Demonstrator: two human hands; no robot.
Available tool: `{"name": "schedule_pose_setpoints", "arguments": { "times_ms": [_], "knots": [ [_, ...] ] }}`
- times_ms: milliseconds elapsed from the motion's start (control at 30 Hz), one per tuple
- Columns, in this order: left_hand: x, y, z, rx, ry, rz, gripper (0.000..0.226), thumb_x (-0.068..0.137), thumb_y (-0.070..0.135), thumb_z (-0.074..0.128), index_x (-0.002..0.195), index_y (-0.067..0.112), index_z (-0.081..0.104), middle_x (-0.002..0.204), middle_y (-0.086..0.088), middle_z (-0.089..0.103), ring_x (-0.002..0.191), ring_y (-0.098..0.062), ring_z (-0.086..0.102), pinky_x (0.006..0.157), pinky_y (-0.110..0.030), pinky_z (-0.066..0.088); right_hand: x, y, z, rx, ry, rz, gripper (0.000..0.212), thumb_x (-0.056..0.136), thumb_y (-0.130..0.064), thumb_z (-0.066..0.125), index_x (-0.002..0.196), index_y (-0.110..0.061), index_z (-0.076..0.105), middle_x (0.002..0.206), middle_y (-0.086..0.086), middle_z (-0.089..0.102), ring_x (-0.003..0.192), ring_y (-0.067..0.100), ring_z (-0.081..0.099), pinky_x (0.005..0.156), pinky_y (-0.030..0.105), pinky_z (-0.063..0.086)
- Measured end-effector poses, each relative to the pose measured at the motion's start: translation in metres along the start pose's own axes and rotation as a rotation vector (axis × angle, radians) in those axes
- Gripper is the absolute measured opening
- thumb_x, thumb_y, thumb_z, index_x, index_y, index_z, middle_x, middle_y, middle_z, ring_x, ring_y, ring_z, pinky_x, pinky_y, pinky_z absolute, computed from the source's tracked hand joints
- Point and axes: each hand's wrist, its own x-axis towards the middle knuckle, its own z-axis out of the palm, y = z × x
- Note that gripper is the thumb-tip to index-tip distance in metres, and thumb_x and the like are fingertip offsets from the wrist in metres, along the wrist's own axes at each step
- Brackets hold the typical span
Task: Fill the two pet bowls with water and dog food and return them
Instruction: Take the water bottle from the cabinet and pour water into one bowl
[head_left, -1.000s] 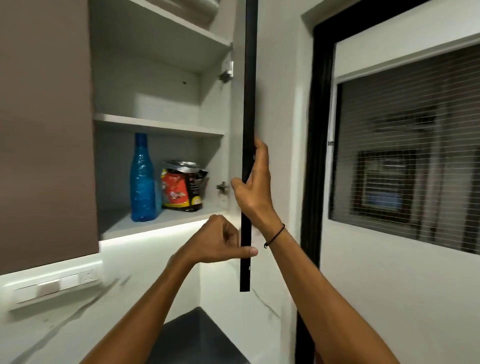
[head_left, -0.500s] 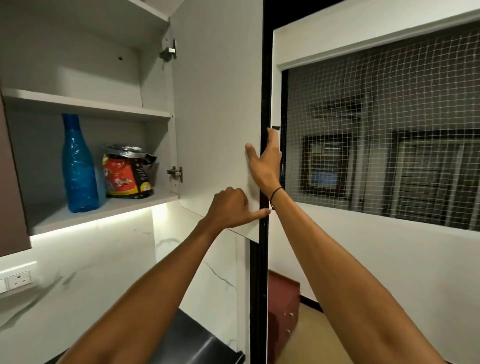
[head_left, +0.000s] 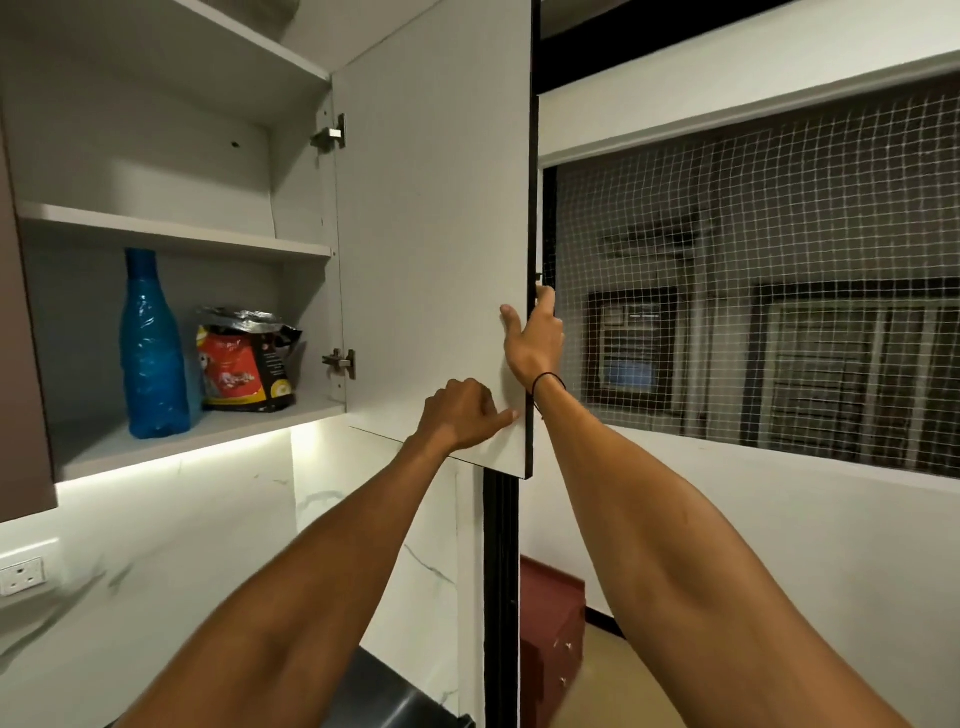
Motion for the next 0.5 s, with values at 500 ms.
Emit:
{"name": "schedule_pose_setpoints", "arguments": {
  "times_ms": [500],
  "knots": [
    [-0.007,-0.053,-0.015,-0.18,0.061,-0.05,0.032,0.091,0.054,0.069,0.115,0.033,0.07,0.12,0.012,0.069,0.104,-0.017,0.07,0.089,-0.036,0.048,0.014,0.028,0.003,0.078,0.049,0.049,0.046,0.103,-0.021,0.06,0.144,-0.011,0.042,0.142,0.022,0.058,0.136,0.037,0.053,0.108,0.048,0.045]
  ]
}}
